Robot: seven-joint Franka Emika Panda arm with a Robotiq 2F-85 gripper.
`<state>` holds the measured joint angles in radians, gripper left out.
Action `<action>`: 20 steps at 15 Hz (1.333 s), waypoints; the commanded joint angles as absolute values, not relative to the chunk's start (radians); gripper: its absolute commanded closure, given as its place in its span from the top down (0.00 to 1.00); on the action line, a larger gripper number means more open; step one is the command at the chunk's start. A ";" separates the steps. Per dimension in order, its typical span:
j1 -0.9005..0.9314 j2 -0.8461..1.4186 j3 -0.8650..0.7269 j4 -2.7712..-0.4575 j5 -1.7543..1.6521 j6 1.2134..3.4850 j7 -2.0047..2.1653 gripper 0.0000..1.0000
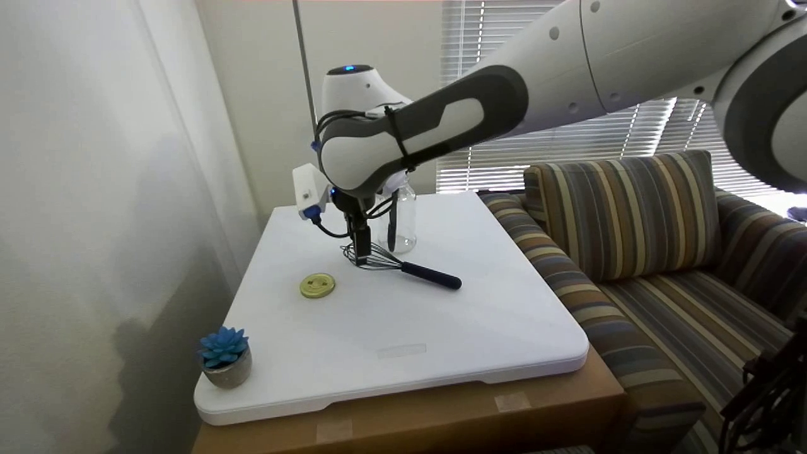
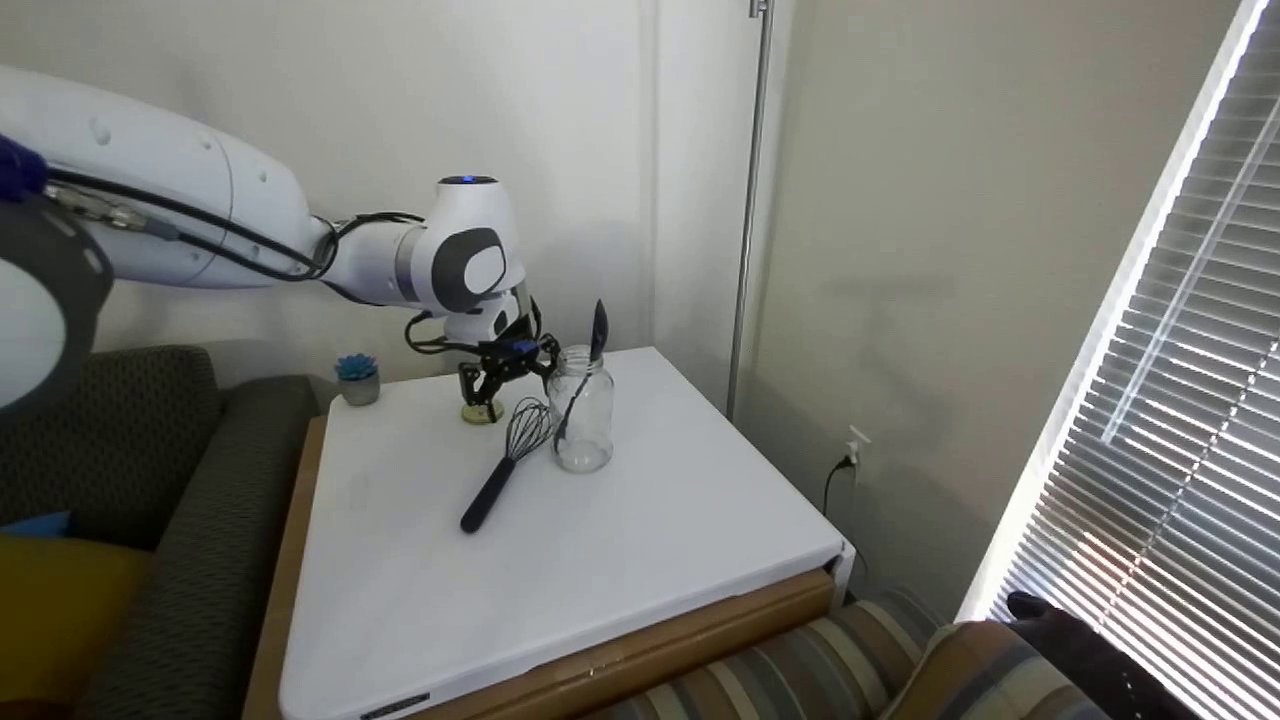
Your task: Put the spatula and whisk inside the glass jar
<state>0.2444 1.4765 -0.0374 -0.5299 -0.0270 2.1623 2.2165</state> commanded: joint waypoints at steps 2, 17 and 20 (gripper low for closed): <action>0.230 1.477 -0.013 -0.545 0.000 2.157 2.176 0.74; 0.249 1.477 -0.019 -0.531 -0.009 2.163 2.177 0.00; 0.255 1.475 -0.023 -0.506 -0.010 2.145 2.184 0.01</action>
